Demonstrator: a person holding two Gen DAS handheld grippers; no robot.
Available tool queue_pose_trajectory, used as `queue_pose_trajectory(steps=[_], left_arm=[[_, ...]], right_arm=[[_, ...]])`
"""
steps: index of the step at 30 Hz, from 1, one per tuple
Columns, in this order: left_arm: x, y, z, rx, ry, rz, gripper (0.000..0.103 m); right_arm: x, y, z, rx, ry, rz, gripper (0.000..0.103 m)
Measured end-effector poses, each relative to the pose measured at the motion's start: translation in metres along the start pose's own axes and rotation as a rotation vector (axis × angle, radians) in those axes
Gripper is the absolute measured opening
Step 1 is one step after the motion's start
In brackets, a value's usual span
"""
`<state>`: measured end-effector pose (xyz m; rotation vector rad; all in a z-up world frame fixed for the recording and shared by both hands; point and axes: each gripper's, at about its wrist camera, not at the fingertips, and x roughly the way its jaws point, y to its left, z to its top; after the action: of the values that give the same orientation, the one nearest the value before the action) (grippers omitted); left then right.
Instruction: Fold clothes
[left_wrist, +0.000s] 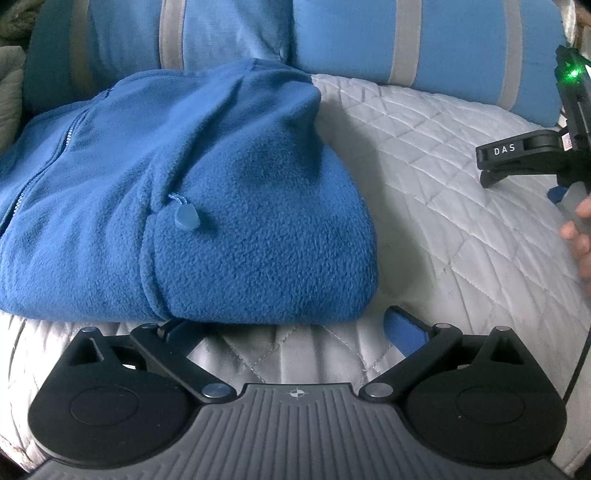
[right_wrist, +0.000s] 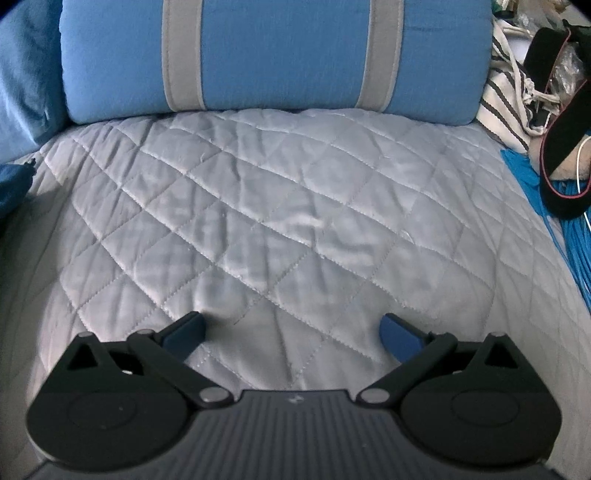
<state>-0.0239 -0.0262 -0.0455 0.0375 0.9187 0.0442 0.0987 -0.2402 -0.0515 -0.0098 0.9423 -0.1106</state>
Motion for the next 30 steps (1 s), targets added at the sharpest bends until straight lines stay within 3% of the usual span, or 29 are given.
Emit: queue_pose_trajectory(steps=[30], left_arm=[[0.0003, -0.0025, -0.0016, 0.007, -0.019, 0.013, 0.103]], right_arm=[[-0.0016, 0.0038, -0.0045, 0.006, -0.022, -0.018, 0.103]])
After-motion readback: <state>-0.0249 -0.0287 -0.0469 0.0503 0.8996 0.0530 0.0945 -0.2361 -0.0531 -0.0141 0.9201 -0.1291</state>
